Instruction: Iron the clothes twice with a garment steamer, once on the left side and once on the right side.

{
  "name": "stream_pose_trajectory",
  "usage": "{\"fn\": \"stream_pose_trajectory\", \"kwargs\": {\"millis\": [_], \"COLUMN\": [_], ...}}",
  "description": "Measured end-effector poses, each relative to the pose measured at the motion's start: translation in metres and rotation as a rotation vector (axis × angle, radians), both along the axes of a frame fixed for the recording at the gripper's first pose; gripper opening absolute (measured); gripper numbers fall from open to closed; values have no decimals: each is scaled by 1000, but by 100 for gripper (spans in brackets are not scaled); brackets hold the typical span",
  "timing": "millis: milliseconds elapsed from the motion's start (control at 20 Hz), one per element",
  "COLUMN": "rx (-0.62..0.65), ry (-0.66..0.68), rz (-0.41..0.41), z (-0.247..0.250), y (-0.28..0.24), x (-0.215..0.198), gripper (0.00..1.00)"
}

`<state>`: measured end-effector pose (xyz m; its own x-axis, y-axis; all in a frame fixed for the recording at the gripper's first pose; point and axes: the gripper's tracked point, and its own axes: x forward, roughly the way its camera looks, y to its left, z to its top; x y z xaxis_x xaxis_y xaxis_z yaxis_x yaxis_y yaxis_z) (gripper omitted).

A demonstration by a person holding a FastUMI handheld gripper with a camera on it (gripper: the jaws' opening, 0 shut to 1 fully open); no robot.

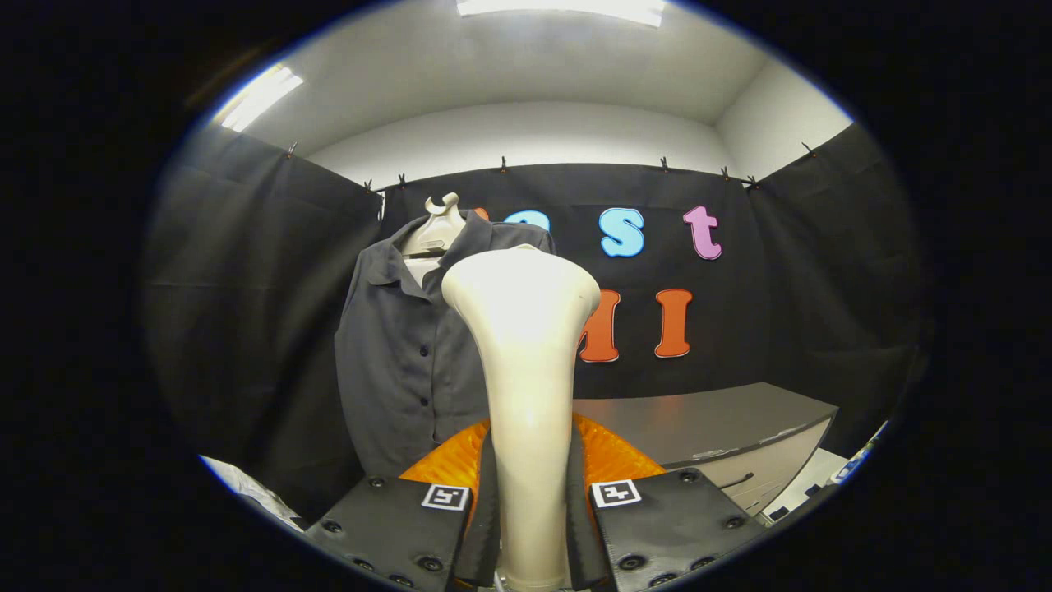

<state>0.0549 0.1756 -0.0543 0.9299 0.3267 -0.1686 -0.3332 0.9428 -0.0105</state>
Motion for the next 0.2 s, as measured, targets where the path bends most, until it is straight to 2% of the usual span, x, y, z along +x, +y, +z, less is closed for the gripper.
{"fn": "stream_pose_trajectory", "kwargs": {"millis": [200], "rx": [-3], "ry": [-3], "rz": [6], "z": [-1], "y": [6], "x": [5], "gripper": [40]}}
